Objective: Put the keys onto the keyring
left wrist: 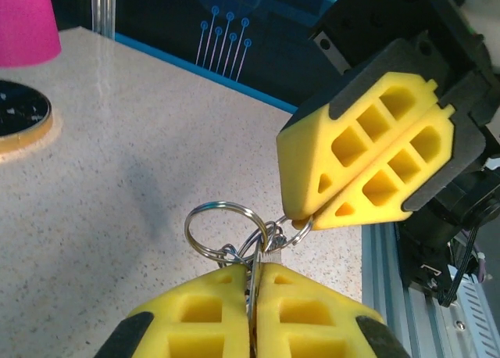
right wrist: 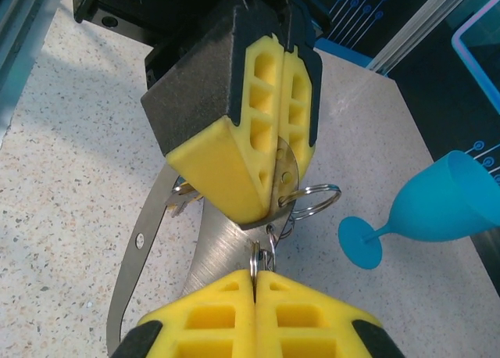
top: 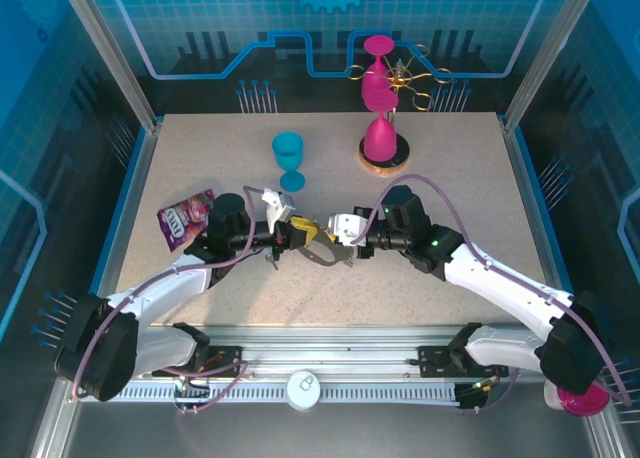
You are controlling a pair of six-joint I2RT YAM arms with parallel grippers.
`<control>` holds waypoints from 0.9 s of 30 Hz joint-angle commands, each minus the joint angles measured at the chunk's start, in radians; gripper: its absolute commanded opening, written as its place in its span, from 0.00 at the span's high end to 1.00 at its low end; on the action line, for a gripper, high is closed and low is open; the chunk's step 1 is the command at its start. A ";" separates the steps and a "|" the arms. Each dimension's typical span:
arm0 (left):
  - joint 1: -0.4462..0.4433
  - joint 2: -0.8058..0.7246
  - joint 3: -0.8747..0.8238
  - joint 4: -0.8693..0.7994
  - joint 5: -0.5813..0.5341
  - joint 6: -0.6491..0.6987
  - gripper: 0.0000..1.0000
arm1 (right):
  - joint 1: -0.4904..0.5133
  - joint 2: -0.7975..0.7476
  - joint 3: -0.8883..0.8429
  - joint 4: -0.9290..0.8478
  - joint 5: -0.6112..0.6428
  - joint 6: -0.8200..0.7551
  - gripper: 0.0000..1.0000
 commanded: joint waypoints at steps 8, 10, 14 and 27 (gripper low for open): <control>0.004 0.166 0.035 0.101 0.046 -0.102 1.00 | 0.028 0.106 -0.021 -0.004 -0.019 -0.030 1.00; 0.006 0.202 0.043 0.107 0.059 -0.104 1.00 | 0.028 0.129 -0.025 0.001 -0.023 -0.045 1.00; 0.019 0.266 0.074 0.103 0.073 -0.140 0.81 | 0.027 0.168 -0.018 -0.013 -0.030 -0.070 1.00; 0.038 0.132 0.073 -0.129 -0.123 0.011 0.41 | -0.017 0.266 -0.001 -0.037 -0.026 0.014 1.00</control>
